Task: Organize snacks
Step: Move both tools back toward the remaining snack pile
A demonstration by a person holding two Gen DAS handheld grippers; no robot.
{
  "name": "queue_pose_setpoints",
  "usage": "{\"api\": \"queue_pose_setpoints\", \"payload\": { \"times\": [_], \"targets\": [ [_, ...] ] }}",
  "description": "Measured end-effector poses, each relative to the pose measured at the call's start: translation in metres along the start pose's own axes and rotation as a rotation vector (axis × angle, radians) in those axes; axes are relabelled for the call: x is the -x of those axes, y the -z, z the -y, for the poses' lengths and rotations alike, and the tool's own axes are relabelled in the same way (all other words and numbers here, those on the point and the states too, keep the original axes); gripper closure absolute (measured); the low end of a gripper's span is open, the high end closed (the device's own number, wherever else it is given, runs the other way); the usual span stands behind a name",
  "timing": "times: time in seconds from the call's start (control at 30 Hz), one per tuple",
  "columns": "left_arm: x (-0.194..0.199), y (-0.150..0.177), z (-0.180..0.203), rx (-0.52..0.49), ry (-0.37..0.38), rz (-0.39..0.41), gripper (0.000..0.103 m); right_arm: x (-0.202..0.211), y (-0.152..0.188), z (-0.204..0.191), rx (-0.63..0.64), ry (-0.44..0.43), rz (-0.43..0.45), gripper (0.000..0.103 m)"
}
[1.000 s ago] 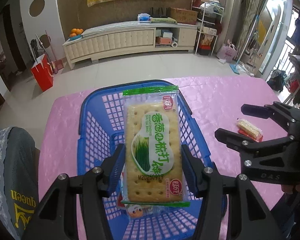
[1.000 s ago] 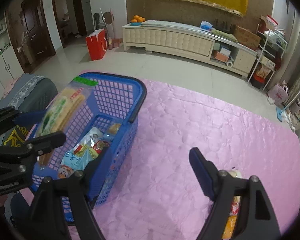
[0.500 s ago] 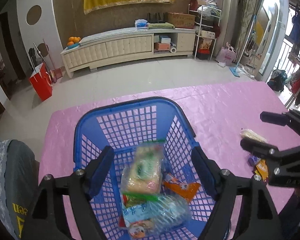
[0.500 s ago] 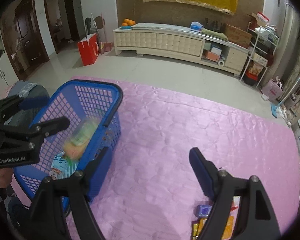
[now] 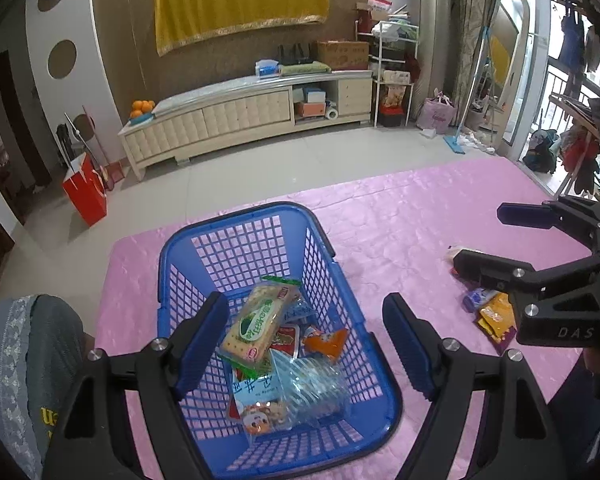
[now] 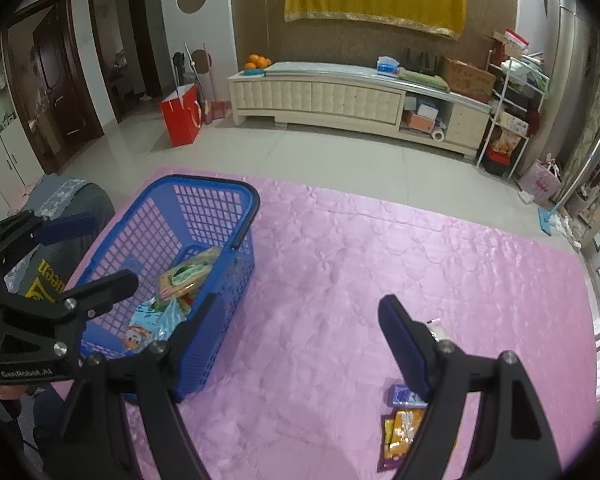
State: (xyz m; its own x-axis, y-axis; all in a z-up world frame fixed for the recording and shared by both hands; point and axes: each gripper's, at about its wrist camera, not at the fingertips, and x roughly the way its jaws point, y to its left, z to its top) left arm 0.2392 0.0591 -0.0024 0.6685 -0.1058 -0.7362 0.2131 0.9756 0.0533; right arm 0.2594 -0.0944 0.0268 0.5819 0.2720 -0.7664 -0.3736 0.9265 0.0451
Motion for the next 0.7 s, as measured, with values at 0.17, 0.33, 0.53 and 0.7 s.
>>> {"api": "queue_pose_setpoints", "payload": {
  "times": [0.17, 0.33, 0.53, 0.7],
  "targets": [
    [0.023, 0.005, 0.008, 0.018, 0.005, 0.029, 0.025, 0.023, 0.007, -0.003, 0.003, 0.001, 0.021, 0.02],
    [0.043, 0.009, 0.021, 0.012, 0.013, 0.052, 0.025, 0.044, 0.014, -0.001, -0.003, 0.002, 0.045, 0.02],
    [0.058, 0.008, 0.045, -0.011, 0.031, 0.073, 0.025, 0.063, 0.025, 0.009, -0.006, 0.024, 0.063, 0.02],
    [0.063, 0.005, 0.073, -0.038, 0.048, 0.086, 0.025, 0.079, 0.035, 0.026, -0.019, 0.049, 0.075, 0.02]
  ]
}}
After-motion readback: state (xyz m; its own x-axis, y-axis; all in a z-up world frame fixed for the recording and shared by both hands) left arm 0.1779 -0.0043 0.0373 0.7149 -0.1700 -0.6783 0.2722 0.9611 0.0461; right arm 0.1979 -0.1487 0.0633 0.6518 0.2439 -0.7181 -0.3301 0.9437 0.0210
